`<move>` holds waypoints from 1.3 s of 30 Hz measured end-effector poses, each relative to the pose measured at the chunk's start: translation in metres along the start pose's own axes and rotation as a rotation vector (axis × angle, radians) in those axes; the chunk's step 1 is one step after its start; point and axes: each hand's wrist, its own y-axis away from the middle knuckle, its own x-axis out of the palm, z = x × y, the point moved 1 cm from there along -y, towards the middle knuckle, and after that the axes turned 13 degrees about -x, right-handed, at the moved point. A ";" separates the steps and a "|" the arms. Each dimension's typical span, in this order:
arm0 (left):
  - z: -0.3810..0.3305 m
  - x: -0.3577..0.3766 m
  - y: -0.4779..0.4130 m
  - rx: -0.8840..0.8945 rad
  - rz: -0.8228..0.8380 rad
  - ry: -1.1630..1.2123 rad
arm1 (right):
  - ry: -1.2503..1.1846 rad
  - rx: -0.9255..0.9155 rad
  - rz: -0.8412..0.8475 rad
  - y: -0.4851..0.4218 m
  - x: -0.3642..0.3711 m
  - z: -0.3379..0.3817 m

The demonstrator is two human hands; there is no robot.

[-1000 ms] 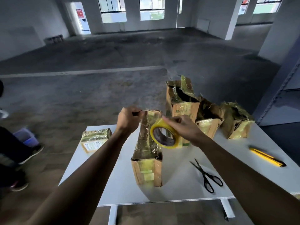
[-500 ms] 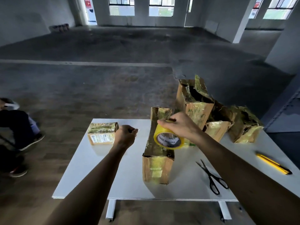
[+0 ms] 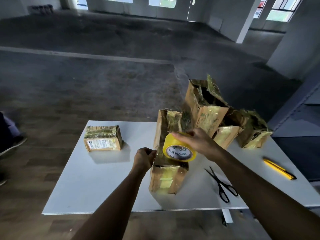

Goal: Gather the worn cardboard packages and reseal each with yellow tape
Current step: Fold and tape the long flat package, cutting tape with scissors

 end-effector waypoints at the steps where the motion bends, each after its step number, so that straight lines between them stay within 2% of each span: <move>1: 0.001 0.003 -0.002 -0.006 0.018 0.011 | -0.047 0.018 0.005 0.003 0.000 -0.004; 4: -0.001 0.007 0.000 0.006 0.049 0.003 | -0.189 0.097 0.002 0.009 -0.001 -0.005; 8: 0.003 0.008 -0.004 -0.008 0.097 -0.003 | -0.289 0.109 -0.036 0.011 0.002 -0.007; 14: 0.012 0.001 -0.009 -0.203 0.133 0.049 | -0.377 0.143 -0.050 0.016 0.003 -0.009; 16: 0.001 -0.002 -0.004 -0.093 0.076 0.021 | -0.391 0.153 -0.043 0.017 0.002 -0.011; 19: -0.036 -0.007 0.009 0.216 0.051 0.008 | -0.375 0.122 -0.032 0.019 0.007 -0.015; 22: -0.065 -0.009 0.018 0.411 0.092 -0.172 | -0.367 0.097 -0.050 0.021 0.011 -0.017; 25: -0.060 -0.005 0.013 0.312 0.175 -0.418 | -0.364 0.108 -0.090 0.017 0.014 -0.018; 28: -0.052 -0.004 0.014 0.247 0.159 -0.476 | -0.369 0.100 -0.119 0.012 0.015 -0.018; 30: -0.054 -0.004 0.013 0.280 0.118 -0.520 | -0.361 0.052 -0.193 0.010 0.015 -0.014; 32: -0.059 -0.002 0.015 0.322 0.095 -0.575 | -0.249 -0.006 -0.248 0.007 0.010 -0.011; 36: -0.058 0.000 0.017 0.426 0.000 -0.667 | 0.036 -0.053 -0.247 0.001 -0.019 -0.006; 39: -0.059 0.007 0.018 0.454 -0.054 -0.786 | 0.085 -0.039 -0.236 0.000 -0.033 -0.019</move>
